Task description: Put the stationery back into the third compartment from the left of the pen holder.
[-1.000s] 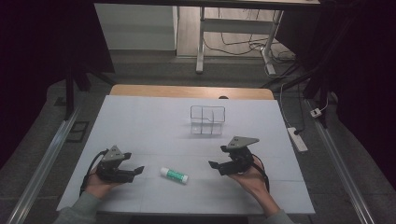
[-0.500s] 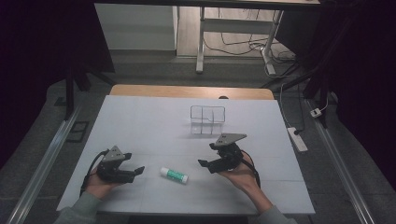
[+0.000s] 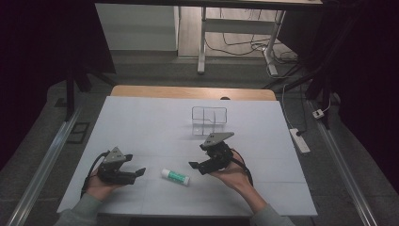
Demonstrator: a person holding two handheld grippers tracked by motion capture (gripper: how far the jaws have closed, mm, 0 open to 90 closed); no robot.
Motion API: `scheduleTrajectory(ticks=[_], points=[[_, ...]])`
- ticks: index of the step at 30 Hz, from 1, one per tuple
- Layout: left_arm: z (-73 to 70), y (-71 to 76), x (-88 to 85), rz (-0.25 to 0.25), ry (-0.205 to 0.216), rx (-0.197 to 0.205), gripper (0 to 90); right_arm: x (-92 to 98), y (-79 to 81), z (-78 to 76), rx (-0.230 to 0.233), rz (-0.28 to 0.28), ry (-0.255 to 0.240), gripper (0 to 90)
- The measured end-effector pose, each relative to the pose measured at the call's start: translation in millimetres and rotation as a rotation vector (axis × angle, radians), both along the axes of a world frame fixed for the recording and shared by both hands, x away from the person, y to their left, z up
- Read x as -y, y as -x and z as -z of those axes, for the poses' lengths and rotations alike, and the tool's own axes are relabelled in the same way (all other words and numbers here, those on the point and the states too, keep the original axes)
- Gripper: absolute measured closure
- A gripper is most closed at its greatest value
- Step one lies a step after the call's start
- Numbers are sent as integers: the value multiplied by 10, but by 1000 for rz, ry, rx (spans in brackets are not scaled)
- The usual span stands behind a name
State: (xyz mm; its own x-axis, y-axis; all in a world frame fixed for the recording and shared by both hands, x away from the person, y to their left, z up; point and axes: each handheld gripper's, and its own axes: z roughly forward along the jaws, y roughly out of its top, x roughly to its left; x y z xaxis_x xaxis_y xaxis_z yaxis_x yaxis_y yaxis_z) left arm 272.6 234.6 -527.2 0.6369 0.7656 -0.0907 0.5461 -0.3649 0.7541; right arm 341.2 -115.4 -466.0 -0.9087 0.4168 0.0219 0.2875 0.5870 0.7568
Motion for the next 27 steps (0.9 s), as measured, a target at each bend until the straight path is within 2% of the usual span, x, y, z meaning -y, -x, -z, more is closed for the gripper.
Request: scheduleTrajectory(ticks=[7,8,15,27], points=[[1,-2,-1,-1,0,0,207,-153,-13,36,-17,-34,24,217],[1,-1,0,-1,0,0,207,-171,-13,41,-18,-35,40,217],[5,-4,6,2,-5,-1,207,-337,5,118,-53,-69,59,216],[7,-6,6,3,-6,-1,208,-566,13,181,-75,-121,117,217]])
